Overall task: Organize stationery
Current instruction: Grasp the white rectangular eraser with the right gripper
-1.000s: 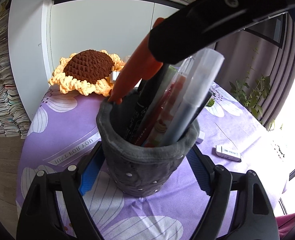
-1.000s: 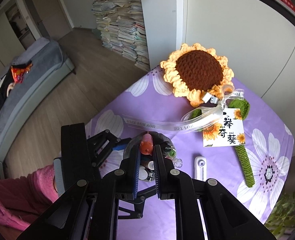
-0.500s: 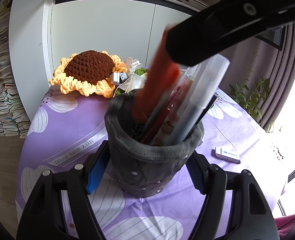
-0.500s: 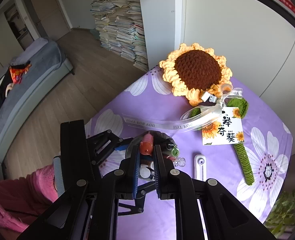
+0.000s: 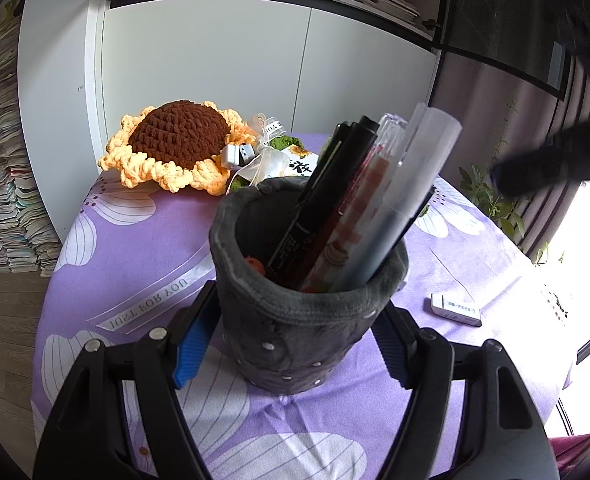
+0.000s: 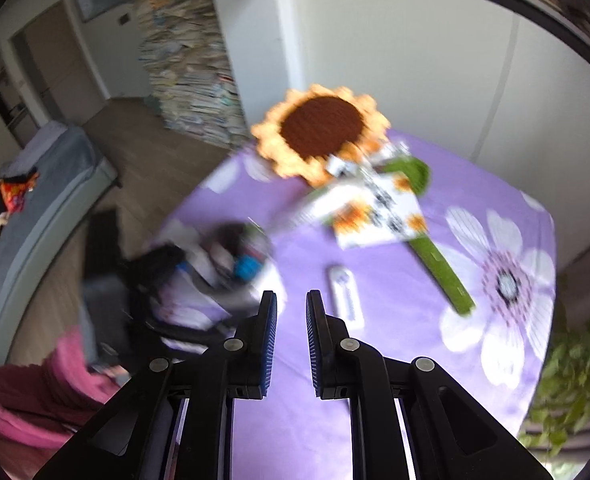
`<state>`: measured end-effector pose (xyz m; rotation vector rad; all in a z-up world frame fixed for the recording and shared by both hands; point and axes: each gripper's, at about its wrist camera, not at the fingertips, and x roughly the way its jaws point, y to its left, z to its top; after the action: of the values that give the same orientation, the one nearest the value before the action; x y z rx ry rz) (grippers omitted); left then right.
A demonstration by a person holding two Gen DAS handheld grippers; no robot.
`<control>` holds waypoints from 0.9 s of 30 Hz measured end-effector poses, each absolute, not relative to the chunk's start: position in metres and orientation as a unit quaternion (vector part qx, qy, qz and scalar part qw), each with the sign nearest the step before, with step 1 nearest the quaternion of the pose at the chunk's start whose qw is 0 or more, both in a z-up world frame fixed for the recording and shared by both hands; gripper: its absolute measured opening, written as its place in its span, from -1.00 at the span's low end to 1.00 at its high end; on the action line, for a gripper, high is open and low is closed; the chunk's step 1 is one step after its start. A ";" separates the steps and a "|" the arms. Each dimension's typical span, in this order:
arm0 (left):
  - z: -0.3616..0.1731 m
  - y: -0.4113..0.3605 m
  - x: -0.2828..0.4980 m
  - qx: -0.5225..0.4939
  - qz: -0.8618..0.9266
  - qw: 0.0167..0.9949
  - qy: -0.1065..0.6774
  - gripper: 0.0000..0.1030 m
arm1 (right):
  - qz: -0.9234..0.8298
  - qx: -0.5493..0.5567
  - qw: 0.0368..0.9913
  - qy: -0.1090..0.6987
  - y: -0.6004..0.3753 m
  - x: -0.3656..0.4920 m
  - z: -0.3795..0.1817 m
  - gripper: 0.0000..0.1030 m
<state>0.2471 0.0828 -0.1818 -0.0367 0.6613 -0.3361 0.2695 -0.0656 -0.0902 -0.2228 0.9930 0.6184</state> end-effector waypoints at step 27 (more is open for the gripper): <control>-0.182 0.082 0.247 -0.018 -0.164 0.932 0.323 0.39 | 0.232 -0.195 0.768 0.564 -0.059 0.302 -0.198 -0.29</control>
<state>0.2469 0.0825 -0.1817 -0.0364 0.6617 -0.3361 0.3022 -0.0589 -0.1982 -0.4224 1.2245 0.5044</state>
